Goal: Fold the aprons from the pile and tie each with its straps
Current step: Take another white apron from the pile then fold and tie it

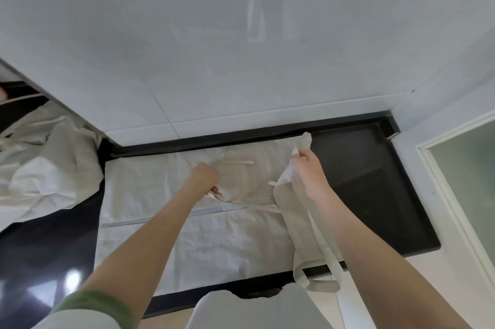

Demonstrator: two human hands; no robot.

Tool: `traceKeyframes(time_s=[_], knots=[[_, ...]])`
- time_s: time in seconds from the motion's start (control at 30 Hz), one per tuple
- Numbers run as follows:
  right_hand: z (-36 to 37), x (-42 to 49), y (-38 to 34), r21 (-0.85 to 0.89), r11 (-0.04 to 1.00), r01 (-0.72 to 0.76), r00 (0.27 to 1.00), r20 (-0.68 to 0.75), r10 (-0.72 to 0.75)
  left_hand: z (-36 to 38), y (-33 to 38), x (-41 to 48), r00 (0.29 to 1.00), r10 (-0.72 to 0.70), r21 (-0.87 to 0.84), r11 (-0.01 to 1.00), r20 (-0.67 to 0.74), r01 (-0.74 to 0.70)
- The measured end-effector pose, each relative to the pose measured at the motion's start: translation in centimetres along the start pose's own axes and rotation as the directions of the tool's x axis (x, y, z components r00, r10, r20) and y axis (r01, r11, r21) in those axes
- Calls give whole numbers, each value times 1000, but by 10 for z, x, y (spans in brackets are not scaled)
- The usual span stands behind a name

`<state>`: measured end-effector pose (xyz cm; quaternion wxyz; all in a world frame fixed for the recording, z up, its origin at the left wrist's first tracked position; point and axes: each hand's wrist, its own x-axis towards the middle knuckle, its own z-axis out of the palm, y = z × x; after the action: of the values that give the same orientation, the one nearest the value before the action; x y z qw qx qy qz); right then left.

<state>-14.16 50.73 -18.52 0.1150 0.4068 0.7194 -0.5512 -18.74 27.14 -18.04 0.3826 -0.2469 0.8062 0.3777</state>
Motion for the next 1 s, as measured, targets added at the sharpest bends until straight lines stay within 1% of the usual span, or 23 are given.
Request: traceKeyframes(time_s=[0.07,0.1,0.17,0.3,0.37,0.4,0.43,0.5,0.53,0.6,0.63,0.67,0.73,0.77,0.83,0.9,0.93,1.0], knots=[[12,-4,4,32,999,36,989,143,-40,-5,-10,4,994,74,43,997,-82,-70],[16,-7,6,17,999,50,980,190,-52,-7,-15,6,989,72,61,996,-127,-65],[26,-11,8,-32,995,90,969,233,-81,-12,-26,8,977,43,65,997,-208,-30],[33,-13,13,-199,953,227,939,305,-160,-24,-48,10,959,-10,-93,996,-285,-17],[36,-17,10,-218,951,218,938,317,-142,-27,-57,10,940,-16,-102,995,-341,-20],[39,-17,9,-206,956,207,939,315,-136,-28,-61,10,918,12,-62,997,-397,-39],[41,-18,7,-189,960,206,940,312,-140,-28,-64,8,885,68,21,998,-461,-66],[44,-18,4,-185,959,213,940,305,-150,-27,-70,6,809,225,270,959,-543,-86],[45,-18,3,-193,955,224,939,307,-158,-27,-72,7,781,304,387,918,-545,-88],[48,-19,3,-225,942,250,930,325,-170,-27,-72,8,763,443,564,816,-471,-126],[48,-20,3,-252,929,271,925,335,-179,-26,-70,9,772,499,630,758,-395,-168],[48,-20,3,-284,911,298,920,341,-194,-25,-66,10,791,535,666,709,-296,-231],[47,-19,6,-353,866,354,911,340,-234,-21,-59,13,816,571,662,647,-91,-378],[46,-18,7,-378,852,363,911,334,-240,-19,-56,14,812,584,644,629,-22,-435],[44,-16,8,-415,830,372,913,327,-245,-15,-50,14,804,593,647,599,37,-472],[44,-14,9,-407,838,365,916,317,-245,-14,-45,14,839,540,658,610,61,-440],[44,-14,9,-377,859,347,921,312,-235,-14,-42,14,861,502,657,623,80,-424],[45,-14,6,-357,870,339,923,304,-235,-15,-37,15,883,458,661,633,101,-404]])
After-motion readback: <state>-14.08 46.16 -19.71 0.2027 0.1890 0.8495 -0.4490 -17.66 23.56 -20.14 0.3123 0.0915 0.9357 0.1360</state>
